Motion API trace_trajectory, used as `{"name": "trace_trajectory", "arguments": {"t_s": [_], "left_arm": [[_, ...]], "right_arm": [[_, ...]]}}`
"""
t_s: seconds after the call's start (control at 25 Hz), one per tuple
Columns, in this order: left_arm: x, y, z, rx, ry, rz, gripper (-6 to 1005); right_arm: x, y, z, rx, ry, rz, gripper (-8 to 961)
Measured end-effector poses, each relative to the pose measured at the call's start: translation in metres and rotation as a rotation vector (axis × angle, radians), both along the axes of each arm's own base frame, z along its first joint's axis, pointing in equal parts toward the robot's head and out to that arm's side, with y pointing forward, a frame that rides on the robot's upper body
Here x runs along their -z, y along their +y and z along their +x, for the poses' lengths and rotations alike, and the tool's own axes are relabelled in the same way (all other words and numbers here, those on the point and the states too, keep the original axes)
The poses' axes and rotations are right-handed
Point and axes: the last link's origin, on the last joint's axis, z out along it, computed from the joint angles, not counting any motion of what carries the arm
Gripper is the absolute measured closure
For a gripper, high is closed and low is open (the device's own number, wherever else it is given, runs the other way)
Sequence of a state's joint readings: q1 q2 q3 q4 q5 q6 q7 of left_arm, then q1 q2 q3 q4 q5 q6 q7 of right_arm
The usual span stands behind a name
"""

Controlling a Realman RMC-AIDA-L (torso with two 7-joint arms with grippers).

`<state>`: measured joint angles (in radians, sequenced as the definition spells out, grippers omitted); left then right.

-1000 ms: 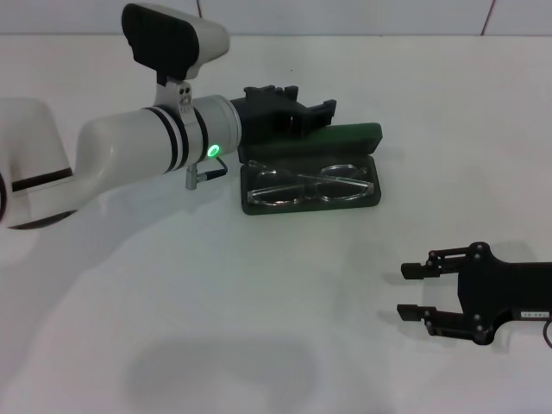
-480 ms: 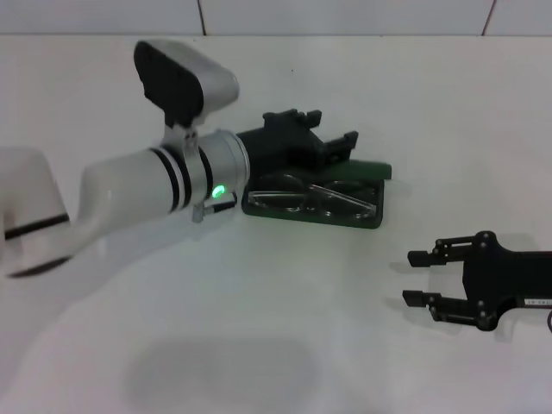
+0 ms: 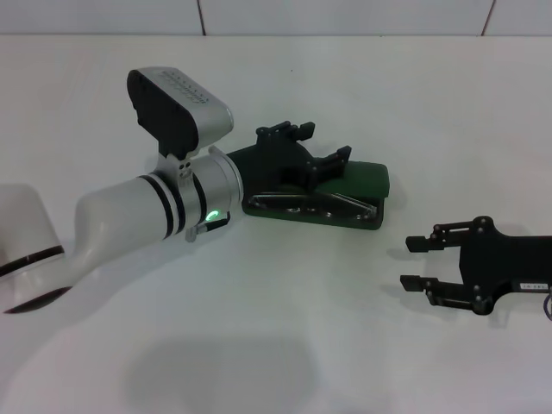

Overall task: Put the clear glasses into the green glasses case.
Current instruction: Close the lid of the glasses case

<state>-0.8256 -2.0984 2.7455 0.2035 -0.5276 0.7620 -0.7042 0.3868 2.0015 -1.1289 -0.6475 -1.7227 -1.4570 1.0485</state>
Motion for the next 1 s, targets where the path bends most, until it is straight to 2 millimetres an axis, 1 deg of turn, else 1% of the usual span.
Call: {"name": "trace_trajectory", "arguments": {"t_s": [0.24,0.52,0.88,1.0], "left_arm": [[0.000,-0.003,-0.001,0.011,-0.010,0.014,301],[-0.001,-0.008,-0.009,0.012,-0.001,0.033,301],[0.000,-0.012,-0.014,0.019,0.014,0.039,301],[0.000,-0.014,-0.008,0.039,-0.014,0.035,301]], "right_arm": [[0.000,0.002,-0.002,-0.004,-0.001,0.001,469],[0.000,0.003,-0.003,-0.007,-0.002,0.002,469],[0.000,0.004,-0.004,-0.009,-0.003,0.002,469],[0.000,0.005,-0.004,-0.008,-0.002,0.004,469]]}}
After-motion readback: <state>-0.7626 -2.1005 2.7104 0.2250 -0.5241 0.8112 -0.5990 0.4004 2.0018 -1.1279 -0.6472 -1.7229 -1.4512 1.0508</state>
